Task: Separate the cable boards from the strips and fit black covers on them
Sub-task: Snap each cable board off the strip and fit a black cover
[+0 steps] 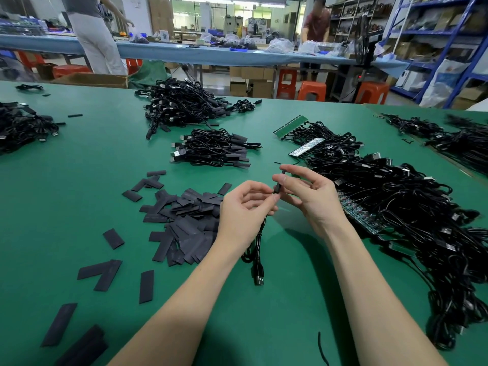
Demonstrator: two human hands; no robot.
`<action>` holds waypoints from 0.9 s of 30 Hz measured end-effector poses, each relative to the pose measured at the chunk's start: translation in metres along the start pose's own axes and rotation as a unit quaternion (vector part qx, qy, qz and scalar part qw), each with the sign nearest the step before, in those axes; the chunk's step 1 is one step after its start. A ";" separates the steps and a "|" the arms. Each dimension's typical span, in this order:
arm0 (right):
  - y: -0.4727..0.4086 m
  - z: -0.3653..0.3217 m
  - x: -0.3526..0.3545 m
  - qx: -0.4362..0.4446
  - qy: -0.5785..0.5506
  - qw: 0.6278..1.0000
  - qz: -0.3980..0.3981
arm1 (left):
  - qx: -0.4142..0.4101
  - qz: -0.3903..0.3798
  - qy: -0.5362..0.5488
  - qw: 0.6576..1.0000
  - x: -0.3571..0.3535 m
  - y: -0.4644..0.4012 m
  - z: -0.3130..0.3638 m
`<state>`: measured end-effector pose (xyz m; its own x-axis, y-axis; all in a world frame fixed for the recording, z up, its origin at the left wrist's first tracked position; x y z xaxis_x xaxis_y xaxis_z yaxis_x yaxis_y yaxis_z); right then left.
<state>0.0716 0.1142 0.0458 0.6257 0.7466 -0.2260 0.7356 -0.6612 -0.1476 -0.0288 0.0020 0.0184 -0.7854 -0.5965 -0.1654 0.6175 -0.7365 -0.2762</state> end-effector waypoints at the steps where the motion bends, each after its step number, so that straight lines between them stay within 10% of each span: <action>1: 0.000 0.001 0.000 -0.003 -0.002 1.000 0.001 | 0.000 0.001 0.001 1.000 0.000 0.000 0.000; 15: 0.000 0.004 0.003 -0.023 -0.010 0.999 0.025 | 0.017 -0.010 -0.003 1.000 -0.001 0.001 0.000; 27: -0.003 0.010 0.026 -0.032 -0.155 0.967 0.198 | -0.016 -0.071 -0.250 0.966 -0.007 -0.009 0.029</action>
<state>0.0828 0.1344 0.0305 0.7611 0.3704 -0.5325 0.4748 -0.8775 0.0683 -0.0276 0.0032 0.0489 -0.7385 -0.5754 0.3515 0.4968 -0.8168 -0.2933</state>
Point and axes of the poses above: each hand's wrist, its own y-axis away from the middle knuckle, its own x-axis out of the back of the hand, z = x × y, the point moved 6 cm from there along -y, towards the middle knuckle, and after that the axes turned 6 degrees about -z, right-handed, at the moved point
